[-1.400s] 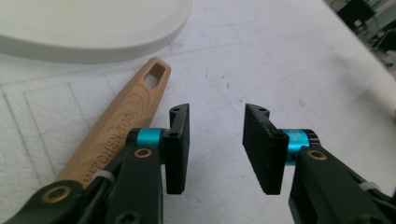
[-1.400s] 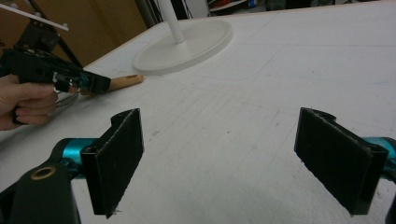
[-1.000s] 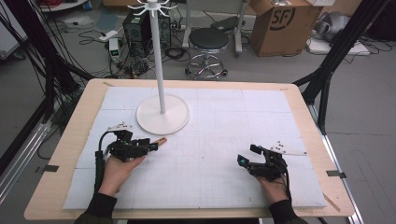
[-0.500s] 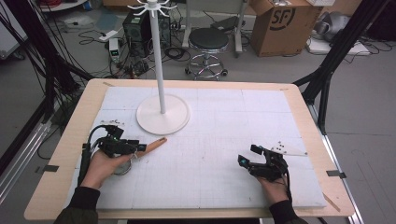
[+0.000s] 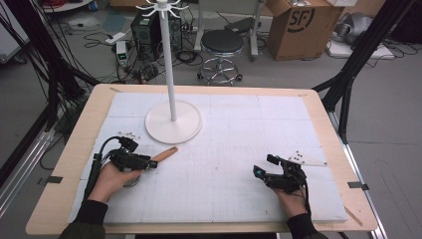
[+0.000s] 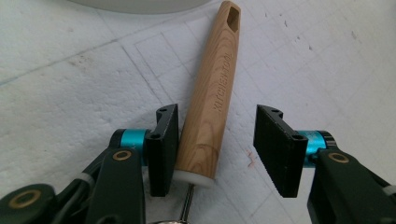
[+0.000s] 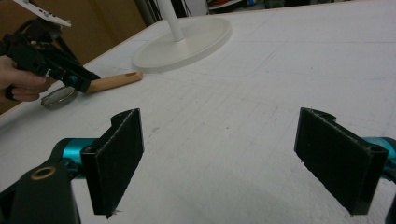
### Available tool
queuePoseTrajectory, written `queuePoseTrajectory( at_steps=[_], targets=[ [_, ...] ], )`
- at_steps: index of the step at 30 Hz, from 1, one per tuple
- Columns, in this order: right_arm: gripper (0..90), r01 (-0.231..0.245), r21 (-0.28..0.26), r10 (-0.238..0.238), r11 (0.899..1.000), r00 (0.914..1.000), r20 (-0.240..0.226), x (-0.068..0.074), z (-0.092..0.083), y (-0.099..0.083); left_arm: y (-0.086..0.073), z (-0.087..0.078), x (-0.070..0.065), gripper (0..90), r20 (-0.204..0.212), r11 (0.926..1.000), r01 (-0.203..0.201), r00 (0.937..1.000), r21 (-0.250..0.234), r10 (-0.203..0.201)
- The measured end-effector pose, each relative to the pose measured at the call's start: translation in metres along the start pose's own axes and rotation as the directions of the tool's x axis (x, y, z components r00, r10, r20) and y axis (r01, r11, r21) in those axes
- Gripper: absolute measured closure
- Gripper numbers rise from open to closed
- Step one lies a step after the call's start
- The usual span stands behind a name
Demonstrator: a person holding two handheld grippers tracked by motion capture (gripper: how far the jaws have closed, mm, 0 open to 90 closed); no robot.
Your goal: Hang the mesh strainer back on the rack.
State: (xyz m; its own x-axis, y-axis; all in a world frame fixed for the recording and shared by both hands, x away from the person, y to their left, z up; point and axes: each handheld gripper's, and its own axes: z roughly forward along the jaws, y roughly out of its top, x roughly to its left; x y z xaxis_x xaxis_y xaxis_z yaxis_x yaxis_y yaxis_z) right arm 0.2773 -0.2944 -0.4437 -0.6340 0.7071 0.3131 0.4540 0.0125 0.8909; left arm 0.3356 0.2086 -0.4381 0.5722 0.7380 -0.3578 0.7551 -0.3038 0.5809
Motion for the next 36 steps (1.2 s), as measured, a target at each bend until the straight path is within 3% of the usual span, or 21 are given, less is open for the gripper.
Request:
queuePoseTrajectory(
  at_steps=[3, 9, 14, 19, 24, 27, 30, 34, 36],
  targets=[
    [15.1, 0.002, 0.002, -0.002, 1.000, 1.0000, -0.002, 0.000, 0.000, 0.000, 0.000, 0.001, -0.002, 53.2, -0.017, 1.0000, -0.005, 0.9998, 0.006, 0.005],
    [15.0, -0.003, 0.002, 0.003, 1.000, 1.0000, -0.002, 0.000, 0.000, 0.000, 0.002, 0.003, -0.010, 59.4, -0.089, 0.9977, -0.056, 0.9943, 0.037, 0.059],
    [15.0, -0.004, 0.000, 0.004, 1.000, 1.0000, 0.000, 0.000, -0.001, 0.000, 0.006, 0.006, -0.018, 62.2, -0.142, 0.9891, -0.114, 0.9818, 0.093, 0.127],
    [15.0, -0.003, -0.003, 0.003, 1.000, 1.0000, -0.001, 0.000, -0.001, 0.000, 0.007, 0.008, -0.023, 62.2, -0.171, 0.9846, -0.138, 0.9731, 0.108, 0.155],
    [15.0, -0.002, -0.004, 0.002, 1.000, 1.0000, -0.004, 0.000, -0.001, 0.000, 0.013, 0.012, -0.031, 62.4, -0.208, 0.9680, -0.178, 0.9545, 0.177, 0.214],
    [15.0, -0.006, -0.006, 0.006, 1.000, 1.0000, -0.007, 0.000, -0.002, 0.000, 0.017, 0.014, -0.032, 63.5, -0.212, 0.9609, -0.182, 0.9507, 0.209, 0.226],
    [15.0, -0.003, -0.008, 0.003, 1.000, 1.0000, -0.007, 0.000, -0.002, 0.000, 0.022, 0.016, -0.037, 64.4, -0.233, 0.9489, -0.187, 0.9406, 0.254, 0.247],
    [15.0, -0.004, -0.005, 0.004, 1.000, 1.0000, -0.007, 0.000, -0.002, 0.000, 0.029, 0.020, -0.039, 68.8, -0.222, 0.9306, -0.198, 0.9361, 0.308, 0.273],
    [15.0, -0.004, -0.005, 0.004, 1.000, 1.0000, -0.008, 0.000, -0.002, 0.000, 0.031, 0.021, -0.038, 69.2, -0.214, 0.9266, -0.198, 0.9377, 0.320, 0.274]
  ],
)
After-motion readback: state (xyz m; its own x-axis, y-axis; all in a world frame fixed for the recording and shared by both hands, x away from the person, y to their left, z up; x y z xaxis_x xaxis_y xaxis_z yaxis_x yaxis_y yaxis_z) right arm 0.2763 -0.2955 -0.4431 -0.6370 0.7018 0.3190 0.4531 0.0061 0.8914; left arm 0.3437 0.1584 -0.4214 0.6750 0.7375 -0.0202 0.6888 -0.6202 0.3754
